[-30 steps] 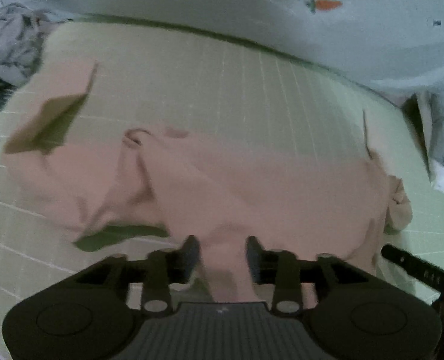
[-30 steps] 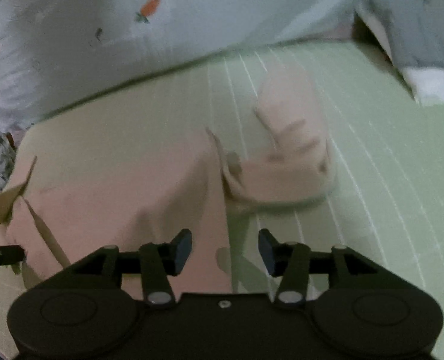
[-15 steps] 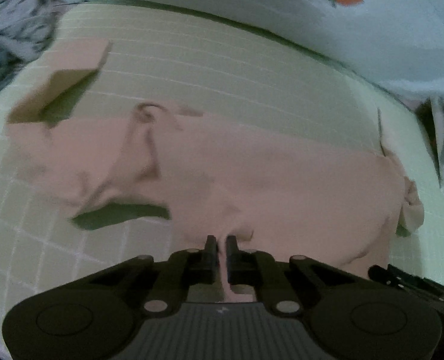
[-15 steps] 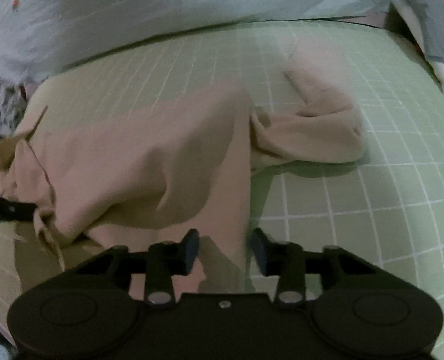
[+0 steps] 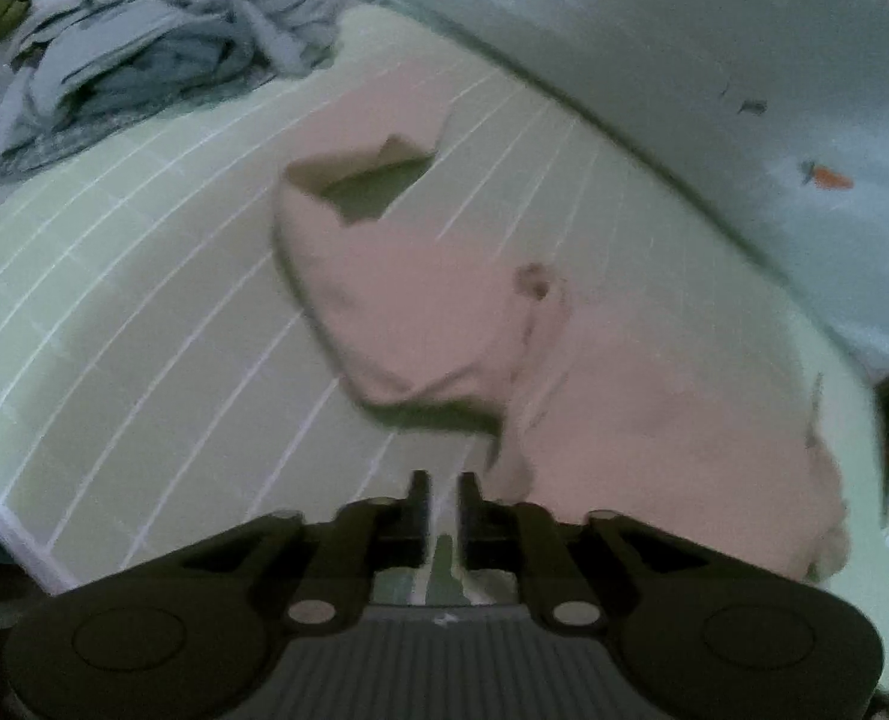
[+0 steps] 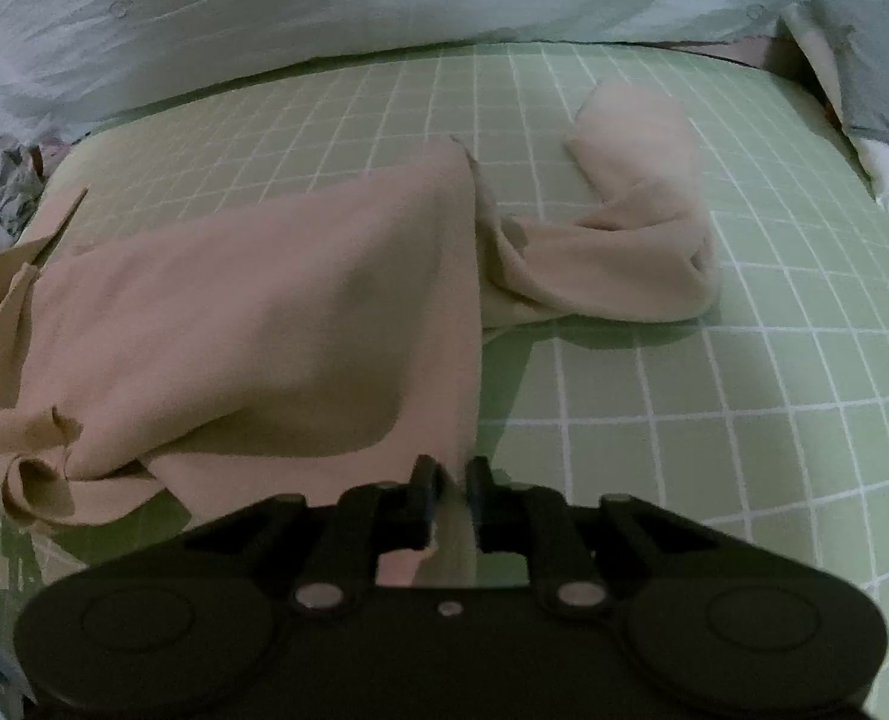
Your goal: Fold clothes
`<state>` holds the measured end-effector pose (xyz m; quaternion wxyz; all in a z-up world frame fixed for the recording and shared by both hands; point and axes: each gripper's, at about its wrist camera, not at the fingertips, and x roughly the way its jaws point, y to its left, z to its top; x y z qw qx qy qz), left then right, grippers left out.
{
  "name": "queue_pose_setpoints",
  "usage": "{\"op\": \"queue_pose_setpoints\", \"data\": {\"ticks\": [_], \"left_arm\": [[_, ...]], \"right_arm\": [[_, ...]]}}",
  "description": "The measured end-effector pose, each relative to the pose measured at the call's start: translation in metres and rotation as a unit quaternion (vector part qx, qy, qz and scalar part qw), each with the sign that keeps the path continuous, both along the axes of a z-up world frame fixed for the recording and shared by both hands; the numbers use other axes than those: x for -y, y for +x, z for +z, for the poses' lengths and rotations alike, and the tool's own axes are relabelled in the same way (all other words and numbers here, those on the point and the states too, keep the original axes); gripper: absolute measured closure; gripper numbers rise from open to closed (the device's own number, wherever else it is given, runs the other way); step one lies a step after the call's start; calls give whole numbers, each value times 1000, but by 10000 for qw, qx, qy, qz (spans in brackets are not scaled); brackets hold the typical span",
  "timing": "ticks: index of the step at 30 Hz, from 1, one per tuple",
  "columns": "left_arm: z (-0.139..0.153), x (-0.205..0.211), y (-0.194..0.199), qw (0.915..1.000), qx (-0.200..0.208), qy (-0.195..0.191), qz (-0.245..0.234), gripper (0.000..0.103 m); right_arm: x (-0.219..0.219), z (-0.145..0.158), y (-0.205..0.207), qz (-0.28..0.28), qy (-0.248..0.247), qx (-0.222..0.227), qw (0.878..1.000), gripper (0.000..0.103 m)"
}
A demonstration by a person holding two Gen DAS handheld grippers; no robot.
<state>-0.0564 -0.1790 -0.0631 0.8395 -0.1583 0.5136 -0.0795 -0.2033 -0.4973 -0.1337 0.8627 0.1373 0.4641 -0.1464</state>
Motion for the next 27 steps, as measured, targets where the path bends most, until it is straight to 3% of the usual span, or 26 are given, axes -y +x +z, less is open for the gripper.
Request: {"op": "queue_pose_setpoints", "data": {"ticks": [4,9,11,14,19,22,27], "left_arm": [[3,19,12,9998,120,42,-176,58],[-13,42,31,9984,-77,454,-339,61],[-21,43,33,9975,-152,561,-412,99],[-17,31,26,9988,-15,299,-380,100],[-9,-18,10,9986,-56,-486,182,99],[-23,-37,6,9965,-376,-539,515,97],[-23,-31,6,9972,-424,-495,361,77]], "right_arm": [[-7,0,1,96,-131,-39,9999,77],[-13,0,-1,107,-252,-66,9996,75],[-15,0,-3,98,-282,-66,9995,75],[-19,1,-6,87,-342,-62,9994,75],[-22,2,-6,-22,-337,-72,9994,75],[-21,2,-7,-79,-317,-72,9994,75],[-19,3,-6,-222,-251,-72,9994,71]]}}
